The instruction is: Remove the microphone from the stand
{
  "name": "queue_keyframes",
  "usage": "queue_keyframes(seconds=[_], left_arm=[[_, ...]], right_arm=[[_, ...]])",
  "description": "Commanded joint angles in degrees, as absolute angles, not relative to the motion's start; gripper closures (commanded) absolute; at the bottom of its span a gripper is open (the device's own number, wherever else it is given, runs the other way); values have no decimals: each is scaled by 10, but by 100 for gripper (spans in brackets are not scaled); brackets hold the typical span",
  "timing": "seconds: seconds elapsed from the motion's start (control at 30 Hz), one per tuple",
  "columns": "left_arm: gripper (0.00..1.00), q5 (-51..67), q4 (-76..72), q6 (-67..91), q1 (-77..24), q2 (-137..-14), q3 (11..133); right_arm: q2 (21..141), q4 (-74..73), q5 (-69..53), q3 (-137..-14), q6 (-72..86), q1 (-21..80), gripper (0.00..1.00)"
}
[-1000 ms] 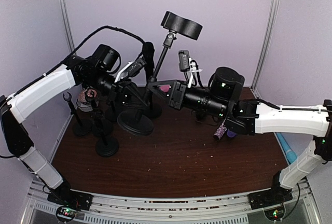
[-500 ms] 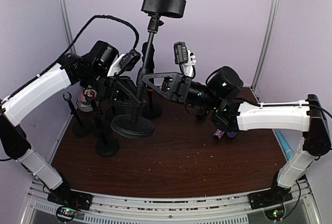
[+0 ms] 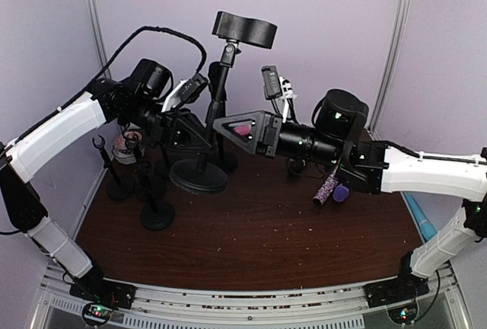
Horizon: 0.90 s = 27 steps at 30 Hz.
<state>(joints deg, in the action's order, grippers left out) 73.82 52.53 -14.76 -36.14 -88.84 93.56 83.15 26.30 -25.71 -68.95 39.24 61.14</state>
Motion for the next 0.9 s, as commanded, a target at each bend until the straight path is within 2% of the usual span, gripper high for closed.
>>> queue_keyframes(seconds=[0.0,0.1,0.3,0.53,0.67,0.8,0.83,0.87], left_arm=[[100,740,490,-164,-349,-882,963],[100,737,490,-166,-349,-883,963],[100,735,490,-169,-348,-883,963],[100,737,489,-171,-348,-883,952],[100,736,496,-179,-348,-881,947],[100,707,501,-189,-347,-878,938],[93,686,501,-190,-347,-876,934],[74,661,503,-193,-347,-874,929]], right_arm=[[791,108,-56,-700,314,639,37],[786,120,-22,-698,305,653,41],[815,144,-14,-727,289,667,44],[866,188,-21,-761,282,669,53],[884,191,-24,-774,283,669,65],[885,204,-17,-769,277,668,91],[883,201,-11,-766,274,669,97],[880,200,-3,-762,268,669,100]])
